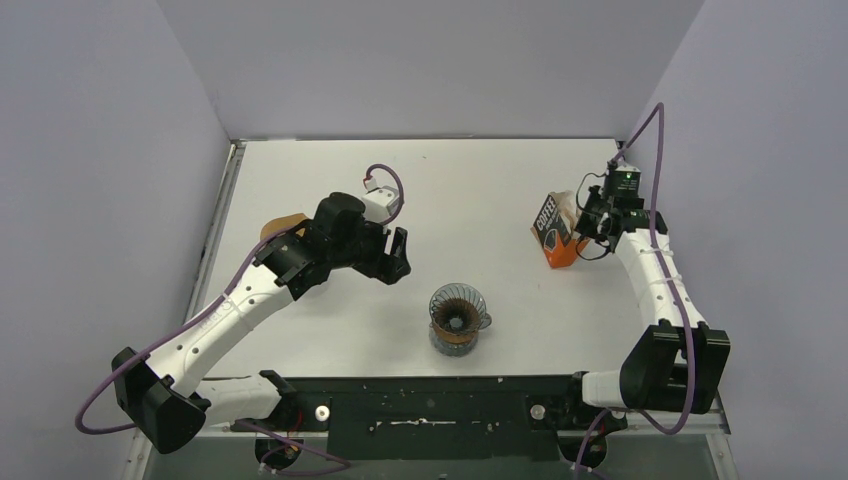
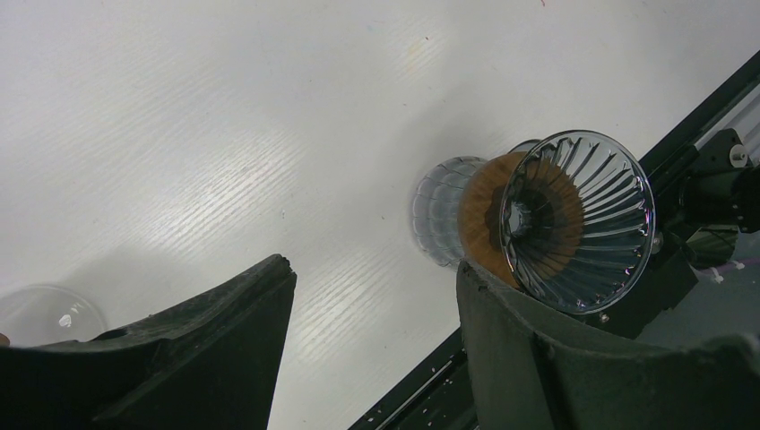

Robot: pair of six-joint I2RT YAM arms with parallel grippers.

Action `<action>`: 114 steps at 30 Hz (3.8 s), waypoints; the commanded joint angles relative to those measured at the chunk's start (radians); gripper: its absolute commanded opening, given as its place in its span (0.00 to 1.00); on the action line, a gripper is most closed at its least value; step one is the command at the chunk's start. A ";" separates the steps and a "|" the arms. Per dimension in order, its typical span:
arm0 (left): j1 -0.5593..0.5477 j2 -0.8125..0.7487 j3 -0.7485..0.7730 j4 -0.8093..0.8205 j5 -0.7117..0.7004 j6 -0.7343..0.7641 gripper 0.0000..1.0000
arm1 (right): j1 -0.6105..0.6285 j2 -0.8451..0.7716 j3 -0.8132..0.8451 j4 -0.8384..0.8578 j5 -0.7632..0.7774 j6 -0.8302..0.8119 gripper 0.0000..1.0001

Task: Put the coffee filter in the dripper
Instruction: Pick up the coffee filter from the coffee filter holder.

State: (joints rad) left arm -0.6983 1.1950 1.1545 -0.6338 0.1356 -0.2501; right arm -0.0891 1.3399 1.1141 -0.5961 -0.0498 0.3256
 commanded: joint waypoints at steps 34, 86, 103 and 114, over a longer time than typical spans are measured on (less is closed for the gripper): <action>0.010 -0.010 0.043 0.009 0.001 0.022 0.64 | -0.008 -0.075 0.174 -0.010 -0.038 0.007 0.00; 0.119 -0.135 -0.143 0.765 0.408 -0.532 0.75 | 0.291 -0.190 0.293 0.534 -0.991 0.214 0.00; 0.144 -0.166 -0.280 1.398 0.589 -0.907 0.78 | 0.509 -0.186 0.289 0.889 -1.138 0.379 0.00; 0.145 -0.170 -0.310 1.653 0.644 -1.040 0.80 | 0.609 -0.211 0.262 0.980 -1.183 0.398 0.00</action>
State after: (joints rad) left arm -0.5606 1.0470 0.8474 0.8501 0.7429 -1.2304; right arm 0.5022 1.1656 1.3926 0.2905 -1.2076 0.7197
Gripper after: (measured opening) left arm 0.794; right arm 0.023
